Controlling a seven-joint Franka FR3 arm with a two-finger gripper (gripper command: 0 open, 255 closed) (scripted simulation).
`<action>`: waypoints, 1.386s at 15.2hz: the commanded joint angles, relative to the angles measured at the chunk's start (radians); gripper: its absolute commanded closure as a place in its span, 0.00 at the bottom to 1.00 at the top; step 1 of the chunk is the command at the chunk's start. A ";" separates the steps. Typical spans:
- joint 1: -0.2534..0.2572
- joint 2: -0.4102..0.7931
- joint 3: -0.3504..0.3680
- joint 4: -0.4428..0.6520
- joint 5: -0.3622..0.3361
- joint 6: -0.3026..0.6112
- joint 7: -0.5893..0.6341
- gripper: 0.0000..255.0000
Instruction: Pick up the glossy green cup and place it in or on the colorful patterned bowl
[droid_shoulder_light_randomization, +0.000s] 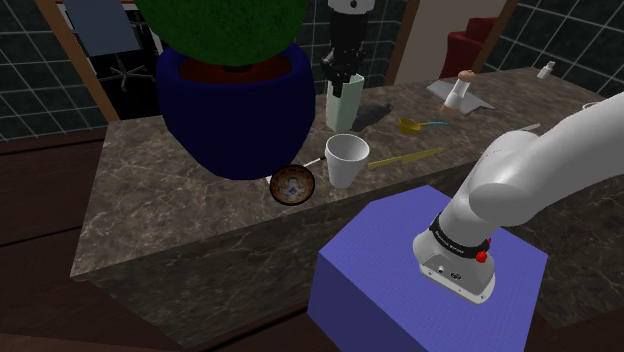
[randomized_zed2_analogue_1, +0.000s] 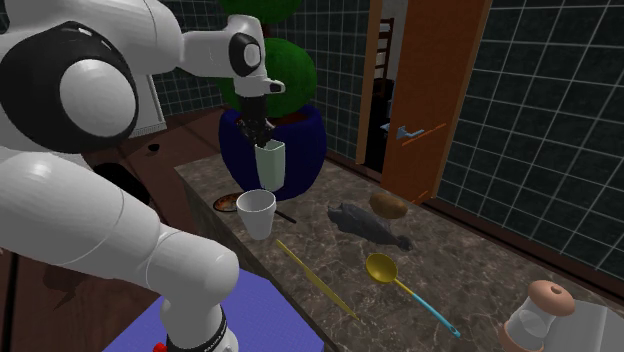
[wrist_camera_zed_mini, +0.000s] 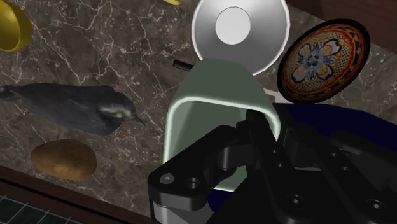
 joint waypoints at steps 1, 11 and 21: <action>0.018 0.018 0.037 0.028 0.017 -0.009 0.049 1.00; 0.090 0.177 0.214 0.229 0.059 -0.043 0.294 1.00; 0.104 0.209 0.243 0.146 0.061 0.073 0.327 1.00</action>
